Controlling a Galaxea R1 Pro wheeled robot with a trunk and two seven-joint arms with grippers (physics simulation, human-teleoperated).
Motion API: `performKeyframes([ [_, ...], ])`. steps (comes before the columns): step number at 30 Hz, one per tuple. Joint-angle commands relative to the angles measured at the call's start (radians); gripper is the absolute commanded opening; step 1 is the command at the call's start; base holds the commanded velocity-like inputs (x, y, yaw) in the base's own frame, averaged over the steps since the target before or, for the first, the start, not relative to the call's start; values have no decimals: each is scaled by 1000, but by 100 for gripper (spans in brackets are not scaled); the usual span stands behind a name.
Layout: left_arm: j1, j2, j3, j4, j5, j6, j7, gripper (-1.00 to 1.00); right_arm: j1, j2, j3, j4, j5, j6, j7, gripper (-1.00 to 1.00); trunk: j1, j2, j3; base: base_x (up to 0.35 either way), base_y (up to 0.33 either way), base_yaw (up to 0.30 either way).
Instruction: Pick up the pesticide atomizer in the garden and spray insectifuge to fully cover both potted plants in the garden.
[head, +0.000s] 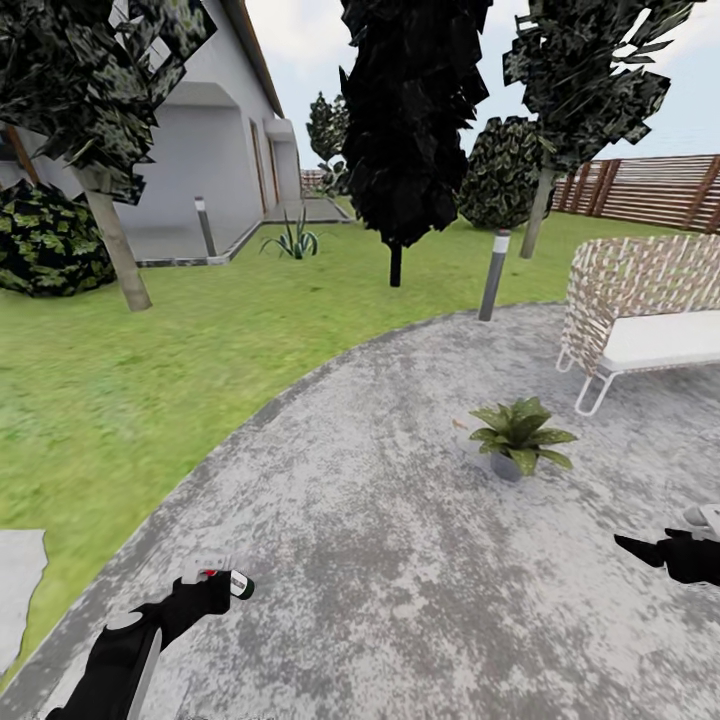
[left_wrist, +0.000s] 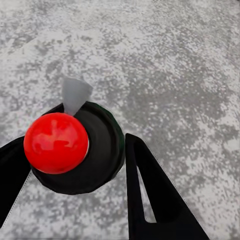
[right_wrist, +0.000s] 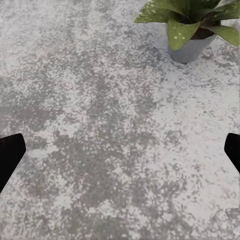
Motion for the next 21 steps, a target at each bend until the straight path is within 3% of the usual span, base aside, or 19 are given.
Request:
performKeyframes([
  [1,-1,-1,3,-1,-9,3,-9,-100,-1,0,-1,-1,7,9,8,100,0,0,0,0,0,230],
  [21,-1,-1,3,-1,-9,3,-9,-100,0,0,0,0,7,8,7,100,0,0,21,0,0,230],
])
